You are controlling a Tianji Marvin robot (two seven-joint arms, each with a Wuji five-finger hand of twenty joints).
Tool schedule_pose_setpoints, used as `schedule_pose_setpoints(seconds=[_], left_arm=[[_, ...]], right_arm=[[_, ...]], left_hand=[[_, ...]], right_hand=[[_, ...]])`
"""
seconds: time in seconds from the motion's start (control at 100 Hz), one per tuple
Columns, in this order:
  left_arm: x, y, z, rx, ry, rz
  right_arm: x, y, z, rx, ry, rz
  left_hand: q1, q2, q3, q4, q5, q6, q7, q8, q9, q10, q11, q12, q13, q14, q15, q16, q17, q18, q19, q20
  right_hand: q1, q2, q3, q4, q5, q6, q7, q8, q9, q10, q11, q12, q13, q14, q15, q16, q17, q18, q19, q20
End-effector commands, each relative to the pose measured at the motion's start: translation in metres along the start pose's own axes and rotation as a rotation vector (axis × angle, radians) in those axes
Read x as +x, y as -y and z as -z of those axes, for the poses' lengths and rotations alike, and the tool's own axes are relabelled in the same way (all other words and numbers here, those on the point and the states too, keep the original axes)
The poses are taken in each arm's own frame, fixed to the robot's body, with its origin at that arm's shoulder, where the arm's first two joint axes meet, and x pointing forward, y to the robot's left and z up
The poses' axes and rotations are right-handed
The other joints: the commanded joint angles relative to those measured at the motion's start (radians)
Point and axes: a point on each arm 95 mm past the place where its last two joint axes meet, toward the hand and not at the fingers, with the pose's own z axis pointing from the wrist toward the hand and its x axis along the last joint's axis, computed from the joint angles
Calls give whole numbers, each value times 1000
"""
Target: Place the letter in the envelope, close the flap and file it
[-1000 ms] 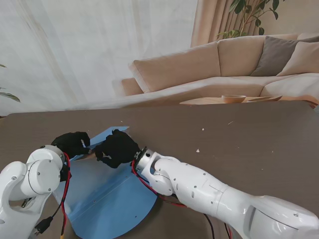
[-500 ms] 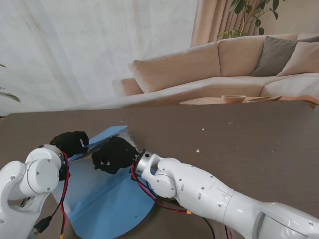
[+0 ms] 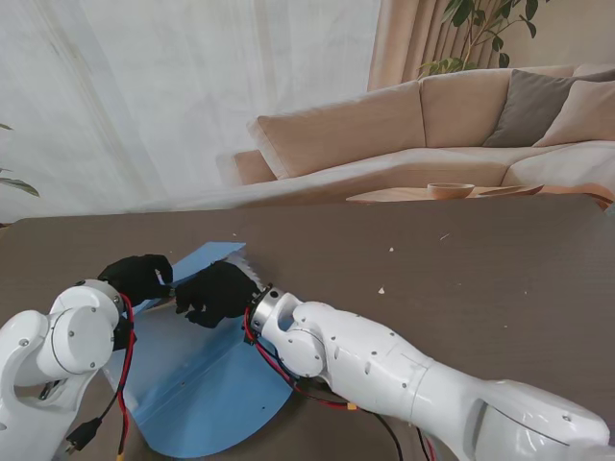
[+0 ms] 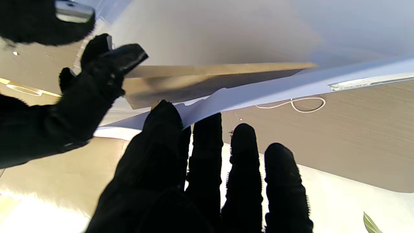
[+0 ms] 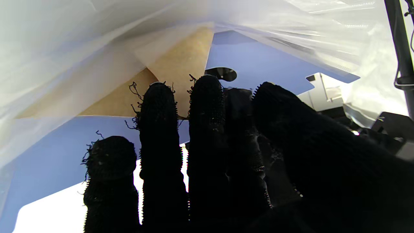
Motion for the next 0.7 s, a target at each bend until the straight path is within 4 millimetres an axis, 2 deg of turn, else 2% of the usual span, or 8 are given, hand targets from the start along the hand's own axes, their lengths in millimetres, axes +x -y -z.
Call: schedule_pose_setpoints(seconds=[0.0,0.14,0.24,0.47,0.69], left_arm=[[3,-3,1,-20,-11,4],[3,-3,2,-20,-9,8],[3,-3,1,-21,-9,9],[3,-4,1,-23,-11,10],[4,-5,0,-21,-13,8]], right_arm=[[2,2,-4,21,15,3],[1,3,-5,57,56,-10],[0,2,-4,73,76,-10],[4,-4,2,55,73,-24],[15,-22,20,-5,77,-52]], left_hand=[[77,24,79,21,12,1,29,3,45,-62,69,27,11,9,24,25,0,5,26,20],[77,23,80,22,13,2,29,3,45,-60,69,27,11,10,24,25,0,5,26,20],[77,23,80,22,13,1,30,4,45,-61,69,27,11,10,24,25,0,5,26,20],[77,24,80,22,12,1,30,4,45,-61,68,27,11,10,23,25,0,5,26,20],[77,23,80,21,12,-1,32,4,45,-61,69,27,11,11,24,26,0,5,26,20]], right_hand=[[-21,23,-7,37,-24,40,-40,-40,-29,55,33,20,15,4,24,23,12,2,44,22],[-55,79,-26,55,5,92,-96,-75,-20,65,111,59,32,17,100,55,35,9,88,35],[-68,102,-38,64,14,99,-110,-84,-15,65,129,67,38,19,121,62,41,10,102,36],[-63,88,-53,63,0,51,-83,-60,-25,46,115,60,25,11,104,52,34,4,97,29],[-72,91,-91,50,-18,13,-66,-25,-47,37,68,29,3,10,37,20,6,4,53,7]])
